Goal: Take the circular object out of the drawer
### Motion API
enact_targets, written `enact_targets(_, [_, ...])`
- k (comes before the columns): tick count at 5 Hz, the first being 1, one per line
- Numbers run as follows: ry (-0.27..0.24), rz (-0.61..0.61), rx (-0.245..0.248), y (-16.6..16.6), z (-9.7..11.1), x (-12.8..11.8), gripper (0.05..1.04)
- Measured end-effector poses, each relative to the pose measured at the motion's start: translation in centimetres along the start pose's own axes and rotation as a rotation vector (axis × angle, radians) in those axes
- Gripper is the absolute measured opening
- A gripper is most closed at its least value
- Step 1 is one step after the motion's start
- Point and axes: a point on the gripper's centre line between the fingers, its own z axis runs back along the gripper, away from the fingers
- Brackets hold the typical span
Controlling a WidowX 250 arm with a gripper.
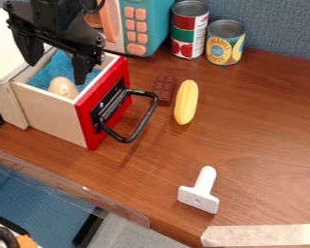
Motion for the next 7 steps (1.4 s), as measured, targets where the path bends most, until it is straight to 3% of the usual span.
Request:
enact_targets(1, [0.017,-0.001,-0.003,-0.2,-0.4,-0.2,1.000])
enact_targets(3, [0.060,0.060,0.009,0.5,-2.7,1.7,1.000])
enact_targets(6, [0.065,0.196,0.025,1.1,-5.4,4.9,1.000])
enact_targets(7, [0.067,0.290,0.007,1.6,-6.4,5.0,1.000])
